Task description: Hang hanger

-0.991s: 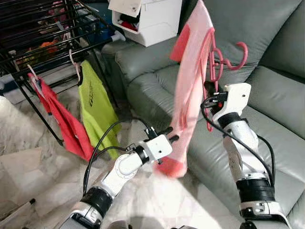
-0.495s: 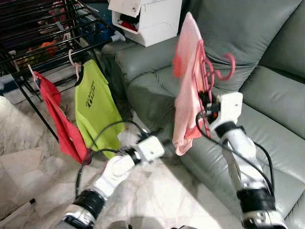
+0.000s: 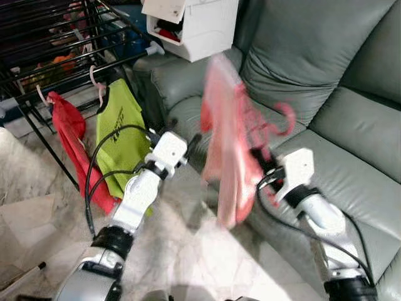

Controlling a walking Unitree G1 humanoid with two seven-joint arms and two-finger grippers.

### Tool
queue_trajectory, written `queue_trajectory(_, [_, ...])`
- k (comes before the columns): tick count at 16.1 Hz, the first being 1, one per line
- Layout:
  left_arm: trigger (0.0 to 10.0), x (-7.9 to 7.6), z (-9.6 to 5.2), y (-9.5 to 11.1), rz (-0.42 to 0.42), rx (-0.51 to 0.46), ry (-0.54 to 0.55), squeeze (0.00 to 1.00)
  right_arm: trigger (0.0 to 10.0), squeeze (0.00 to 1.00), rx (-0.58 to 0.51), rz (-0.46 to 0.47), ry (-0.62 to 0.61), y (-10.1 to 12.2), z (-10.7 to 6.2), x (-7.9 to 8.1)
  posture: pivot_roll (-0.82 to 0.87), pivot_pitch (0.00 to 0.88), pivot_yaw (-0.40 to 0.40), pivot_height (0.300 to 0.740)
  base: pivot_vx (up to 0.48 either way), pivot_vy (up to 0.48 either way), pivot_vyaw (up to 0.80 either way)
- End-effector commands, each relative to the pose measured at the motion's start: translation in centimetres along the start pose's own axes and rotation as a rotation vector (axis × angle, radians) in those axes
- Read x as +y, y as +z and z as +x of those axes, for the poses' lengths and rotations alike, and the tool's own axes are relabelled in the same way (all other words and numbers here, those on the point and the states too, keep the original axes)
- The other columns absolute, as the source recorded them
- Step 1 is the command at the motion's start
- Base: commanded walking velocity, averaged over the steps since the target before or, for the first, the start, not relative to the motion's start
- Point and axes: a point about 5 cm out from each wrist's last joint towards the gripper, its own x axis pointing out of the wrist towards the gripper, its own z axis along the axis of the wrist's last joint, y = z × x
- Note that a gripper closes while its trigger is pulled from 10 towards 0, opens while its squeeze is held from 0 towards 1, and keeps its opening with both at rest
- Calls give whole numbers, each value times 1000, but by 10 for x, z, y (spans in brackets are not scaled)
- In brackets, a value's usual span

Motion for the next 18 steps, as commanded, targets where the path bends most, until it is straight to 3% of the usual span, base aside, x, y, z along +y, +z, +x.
queue_trajectory(1, [10000, 6, 4, 4, -33, -8, 27, 1000, 10000, 0, -21, 14, 90, 7, 2, 10, -93, 0, 45, 740, 0, 0, 0])
queue_trajectory(6, [10000, 2, 5, 8, -77, -22, 27, 1000, 10000, 0, 13, 46, 216, 5, 5, 20, -90, 0, 41, 740, 0, 0, 0])
queue_trajectory(7, [10000, 3, 5, 8, -94, -19, 35, 8, 10000, 0, 16, 45, 242, 6, 7, 21, -88, 0, 36, 740, 0, 0, 0])
queue_trajectory(17, [10000, 5, 6, 10, -112, -26, 29, 0, 10000, 0, 9, 18, 330, 10, 23, 17, -88, 0, 25, 740, 0, 0, 0])
queue_trajectory(18, [7529, 3, 6, 11, -118, -32, 15, 0, 10000, 0, 6, 15, 331, 11, 25, 16, -87, 0, 25, 740, 0, 0, 0])
